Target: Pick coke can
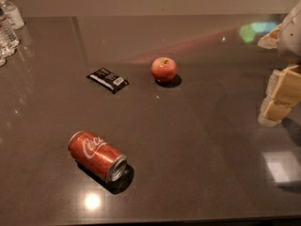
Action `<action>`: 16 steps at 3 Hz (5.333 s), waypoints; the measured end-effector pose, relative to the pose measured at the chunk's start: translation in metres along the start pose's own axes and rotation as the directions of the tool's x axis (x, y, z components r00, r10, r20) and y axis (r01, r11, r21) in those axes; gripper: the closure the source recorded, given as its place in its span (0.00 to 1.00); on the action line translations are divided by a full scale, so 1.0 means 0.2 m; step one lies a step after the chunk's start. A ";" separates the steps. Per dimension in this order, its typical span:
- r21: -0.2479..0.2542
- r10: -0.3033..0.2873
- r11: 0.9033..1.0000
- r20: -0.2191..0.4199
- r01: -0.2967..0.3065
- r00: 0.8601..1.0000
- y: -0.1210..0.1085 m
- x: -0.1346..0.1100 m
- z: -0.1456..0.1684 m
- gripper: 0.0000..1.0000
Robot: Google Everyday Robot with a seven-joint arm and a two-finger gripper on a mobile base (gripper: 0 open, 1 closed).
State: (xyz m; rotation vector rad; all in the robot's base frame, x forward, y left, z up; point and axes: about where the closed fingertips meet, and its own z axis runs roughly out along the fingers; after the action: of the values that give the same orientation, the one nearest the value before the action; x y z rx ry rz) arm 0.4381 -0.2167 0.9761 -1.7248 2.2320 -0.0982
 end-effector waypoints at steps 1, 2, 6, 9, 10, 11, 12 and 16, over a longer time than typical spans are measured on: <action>0.001 0.008 1.000 -0.001 -0.008 1.000 0.01 -0.02 0.01 0.00; -0.018 0.019 1.000 0.021 -0.018 1.000 0.07 -0.09 0.06 0.00; -0.095 0.173 0.981 0.050 -0.168 0.984 0.41 -0.66 0.29 0.00; -0.181 0.143 0.973 -0.018 -0.143 0.990 0.71 -1.12 0.48 0.00; -0.201 0.116 0.972 -0.043 -0.123 0.992 0.80 -1.25 0.54 0.00; -0.195 0.103 0.974 -0.093 -0.119 0.990 0.88 -1.35 0.62 0.00; -0.186 0.101 0.975 -0.133 -0.125 0.986 0.93 -1.39 0.68 0.00; -0.172 0.131 0.973 -0.149 -0.156 0.980 0.90 -1.37 0.67 0.88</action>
Offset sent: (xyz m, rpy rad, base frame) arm -0.0137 0.0489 -0.0339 0.0687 0.0618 -0.0052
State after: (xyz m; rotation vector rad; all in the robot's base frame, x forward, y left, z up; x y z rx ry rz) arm 0.3708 0.1118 0.8613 -1.6846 2.5292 0.0240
